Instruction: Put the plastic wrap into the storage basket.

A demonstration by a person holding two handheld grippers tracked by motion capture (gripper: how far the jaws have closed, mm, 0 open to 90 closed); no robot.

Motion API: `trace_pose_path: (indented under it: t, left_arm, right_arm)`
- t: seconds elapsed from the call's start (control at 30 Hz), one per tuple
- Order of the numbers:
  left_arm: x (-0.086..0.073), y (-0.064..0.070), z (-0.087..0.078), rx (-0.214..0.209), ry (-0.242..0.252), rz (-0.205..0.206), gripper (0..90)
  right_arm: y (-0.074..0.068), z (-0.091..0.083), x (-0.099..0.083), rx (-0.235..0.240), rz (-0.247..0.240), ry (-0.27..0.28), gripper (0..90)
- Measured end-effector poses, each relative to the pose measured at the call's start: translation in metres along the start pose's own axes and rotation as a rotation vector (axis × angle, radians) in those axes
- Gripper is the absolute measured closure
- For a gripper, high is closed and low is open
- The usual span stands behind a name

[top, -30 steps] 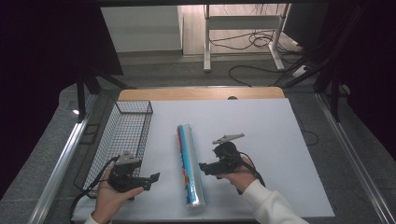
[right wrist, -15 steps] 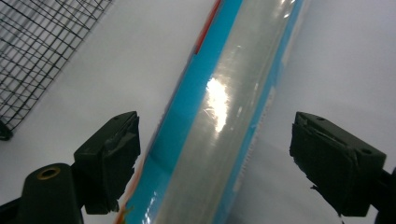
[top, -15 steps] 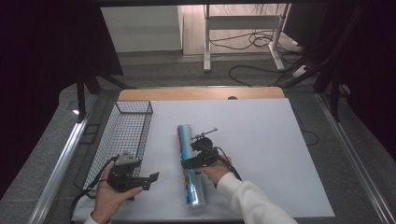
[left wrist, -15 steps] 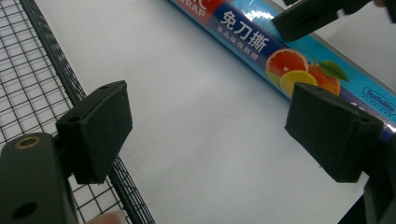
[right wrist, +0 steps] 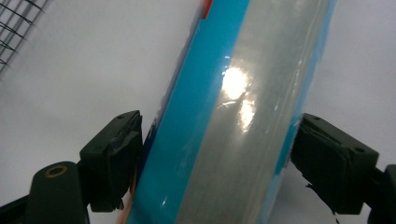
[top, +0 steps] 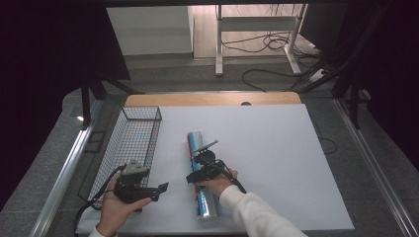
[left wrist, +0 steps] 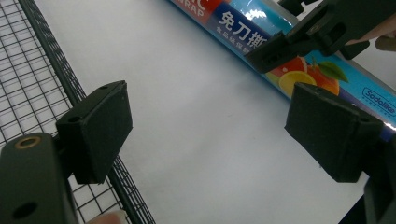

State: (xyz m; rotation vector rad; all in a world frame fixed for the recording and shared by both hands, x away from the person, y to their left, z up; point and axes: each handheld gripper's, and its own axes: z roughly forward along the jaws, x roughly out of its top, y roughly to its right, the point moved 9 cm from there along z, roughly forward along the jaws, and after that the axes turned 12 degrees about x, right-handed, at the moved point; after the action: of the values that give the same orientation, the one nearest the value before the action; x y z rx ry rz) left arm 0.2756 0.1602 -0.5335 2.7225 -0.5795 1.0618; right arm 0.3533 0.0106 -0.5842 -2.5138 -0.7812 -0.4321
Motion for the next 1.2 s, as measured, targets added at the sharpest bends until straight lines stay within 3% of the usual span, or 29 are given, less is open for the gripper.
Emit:
trace_pose_path:
  t: [0.13, 0.17, 0.6, 0.7, 1.03, 1.2]
  left_arm:
    - [0.000, 0.000, 0.000, 0.001, 0.000, 0.001, 14.7]
    - [0.000, 0.000, 0.000, 0.001, 0.000, 0.002, 14.7]
    - [0.000, 0.000, 0.000, 0.004, -0.001, 0.003, 14.7]
    - [0.000, -0.001, 0.000, 0.007, -0.001, 0.004, 14.7]
    - [0.000, -0.003, 0.000, 0.012, 0.002, 0.004, 14.7]
    - [-0.001, -0.006, 0.001, -0.001, 0.006, -0.025, 15.1]
  right_arm:
    - [-0.001, 0.007, -0.005, 0.011, 0.029, -0.043, 22.1]
    - [-0.001, 0.006, -0.004, 0.021, 0.055, -0.049, 23.2]
    - [0.006, -0.001, -0.003, 0.104, 0.192, -0.075, 27.9]
    - [0.008, -0.003, -0.002, 0.148, 0.255, -0.067, 29.7]
    - [0.015, -0.010, -0.004, 0.146, 0.246, -0.064, 31.9]
    - [0.019, -0.022, -0.002, 0.190, 0.261, -0.034, 32.3]
